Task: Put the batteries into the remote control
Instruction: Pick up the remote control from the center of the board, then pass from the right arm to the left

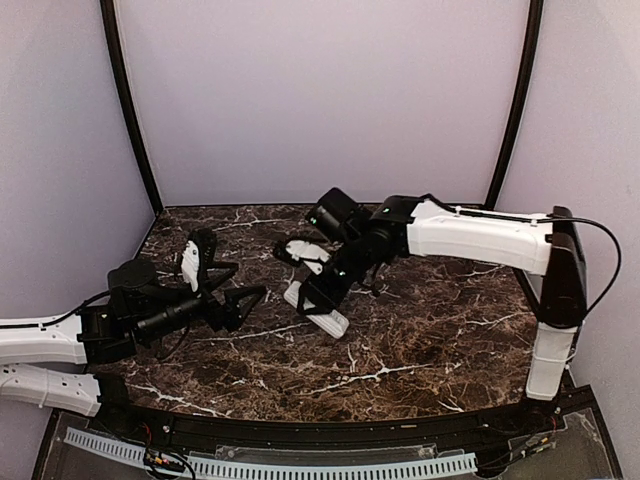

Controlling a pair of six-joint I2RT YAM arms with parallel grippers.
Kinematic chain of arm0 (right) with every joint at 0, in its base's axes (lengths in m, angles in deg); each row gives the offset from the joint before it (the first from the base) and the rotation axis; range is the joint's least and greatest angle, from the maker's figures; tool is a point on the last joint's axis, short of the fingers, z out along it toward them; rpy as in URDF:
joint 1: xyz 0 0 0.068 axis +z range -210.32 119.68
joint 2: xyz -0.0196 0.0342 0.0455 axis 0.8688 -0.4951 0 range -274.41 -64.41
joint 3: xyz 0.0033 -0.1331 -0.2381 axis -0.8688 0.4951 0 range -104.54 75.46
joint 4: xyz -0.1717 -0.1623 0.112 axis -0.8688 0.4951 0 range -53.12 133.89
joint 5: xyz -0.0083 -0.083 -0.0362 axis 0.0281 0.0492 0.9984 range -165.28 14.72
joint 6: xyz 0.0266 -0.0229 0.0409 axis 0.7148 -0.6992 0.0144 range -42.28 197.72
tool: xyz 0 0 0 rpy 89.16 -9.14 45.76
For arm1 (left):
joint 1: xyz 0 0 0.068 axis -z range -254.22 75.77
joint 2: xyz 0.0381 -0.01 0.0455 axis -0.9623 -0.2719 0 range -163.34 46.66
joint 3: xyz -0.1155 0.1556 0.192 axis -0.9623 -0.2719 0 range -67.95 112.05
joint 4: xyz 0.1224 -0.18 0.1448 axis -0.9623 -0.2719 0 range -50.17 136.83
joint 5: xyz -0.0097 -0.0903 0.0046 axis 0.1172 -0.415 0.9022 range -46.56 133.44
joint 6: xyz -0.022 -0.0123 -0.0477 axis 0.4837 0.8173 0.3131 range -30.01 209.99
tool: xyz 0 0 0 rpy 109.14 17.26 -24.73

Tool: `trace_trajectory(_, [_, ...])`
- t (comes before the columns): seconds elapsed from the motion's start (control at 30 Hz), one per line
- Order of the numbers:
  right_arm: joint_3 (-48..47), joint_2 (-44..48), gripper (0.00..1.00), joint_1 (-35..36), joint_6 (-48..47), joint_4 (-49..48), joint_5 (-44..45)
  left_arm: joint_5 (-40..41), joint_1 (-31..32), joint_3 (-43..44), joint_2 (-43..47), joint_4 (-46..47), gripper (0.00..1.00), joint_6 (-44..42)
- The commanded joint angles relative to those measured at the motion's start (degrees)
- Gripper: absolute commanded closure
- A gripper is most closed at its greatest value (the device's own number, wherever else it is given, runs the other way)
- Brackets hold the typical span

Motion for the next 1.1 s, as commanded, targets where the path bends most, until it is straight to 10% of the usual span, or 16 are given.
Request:
trace_trajectory(0.0, [5.2,12.4,0.7,-1.6,6.0,-19.2,-10.6,-12.5,1.1,0.4,-0.4,5.6,0.11,-3.3])
trace_trajectory(0.23, [11.5,22.6,0.68,-1.6,10.0,-38.5,-24.8,-26.0,1.4,3.9,-2.2,12.3,0.07,-0.7])
trace_trajectory(0.67, [12.6,25.1,0.68,0.6,11.2,-44.7,-29.6,-28.3,1.3,13.8,-10.4,14.6,0.12,4.9])
trace_trajectory(1.07, [13.3,25.5,0.69,1.1,10.6,-44.3,-27.7,-26.2,1.3,14.2,-11.5,15.4,0.62,5.0])
